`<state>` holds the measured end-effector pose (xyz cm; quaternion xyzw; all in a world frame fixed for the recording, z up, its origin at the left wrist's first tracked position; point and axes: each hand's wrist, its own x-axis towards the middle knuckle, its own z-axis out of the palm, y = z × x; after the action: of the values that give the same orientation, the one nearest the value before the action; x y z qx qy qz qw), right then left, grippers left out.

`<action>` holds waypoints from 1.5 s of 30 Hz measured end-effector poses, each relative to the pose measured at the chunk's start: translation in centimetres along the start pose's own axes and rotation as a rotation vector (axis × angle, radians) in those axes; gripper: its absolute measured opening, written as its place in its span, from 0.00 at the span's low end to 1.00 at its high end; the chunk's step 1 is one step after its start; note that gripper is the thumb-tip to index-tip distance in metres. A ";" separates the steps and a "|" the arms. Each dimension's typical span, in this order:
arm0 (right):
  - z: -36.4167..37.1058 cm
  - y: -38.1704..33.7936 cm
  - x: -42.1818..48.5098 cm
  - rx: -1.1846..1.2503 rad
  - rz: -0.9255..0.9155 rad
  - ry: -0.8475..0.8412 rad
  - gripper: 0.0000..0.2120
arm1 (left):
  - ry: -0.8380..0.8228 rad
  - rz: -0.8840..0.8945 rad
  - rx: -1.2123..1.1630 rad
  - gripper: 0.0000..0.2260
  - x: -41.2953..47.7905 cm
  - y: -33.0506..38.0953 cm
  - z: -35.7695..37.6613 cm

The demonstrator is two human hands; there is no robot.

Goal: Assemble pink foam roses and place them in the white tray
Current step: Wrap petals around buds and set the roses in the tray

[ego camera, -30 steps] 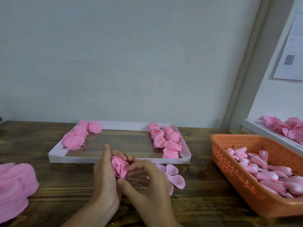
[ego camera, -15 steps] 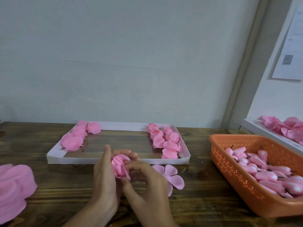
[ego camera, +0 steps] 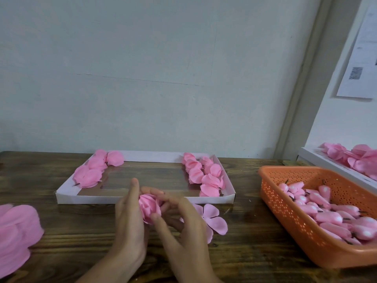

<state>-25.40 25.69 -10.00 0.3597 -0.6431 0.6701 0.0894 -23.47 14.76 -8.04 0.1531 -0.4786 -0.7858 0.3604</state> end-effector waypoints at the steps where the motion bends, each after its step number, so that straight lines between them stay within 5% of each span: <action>1: 0.0 -0.1 -0.1 0.051 0.026 -0.006 0.15 | 0.004 0.001 0.010 0.27 0.0 -0.1 0.0; 8: 0.0 -0.1 -0.2 0.077 0.023 -0.031 0.10 | -0.039 0.024 -0.004 0.28 0.2 0.0 -0.1; 25: -0.7 -0.1 0.3 -0.099 -0.001 -0.172 0.19 | 0.002 -0.141 -0.065 0.30 0.4 1.0 -0.1; 39: -0.2 1.1 0.4 -0.213 -0.090 -0.013 0.08 | -0.117 -0.176 -0.126 0.33 -0.4 0.5 0.3; 42: 0.0 1.1 0.5 -0.233 -0.123 0.037 0.07 | -0.171 -0.186 -0.174 0.30 -0.6 0.4 0.4; 45: -0.3 1.1 0.5 -0.210 -0.095 0.052 0.08 | -0.261 -0.171 -0.224 0.16 -0.8 0.5 0.4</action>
<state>-26.48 25.60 -10.55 0.3611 -0.6892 0.6033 0.1749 -22.94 15.47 -7.51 0.0490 -0.4161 -0.8752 0.2419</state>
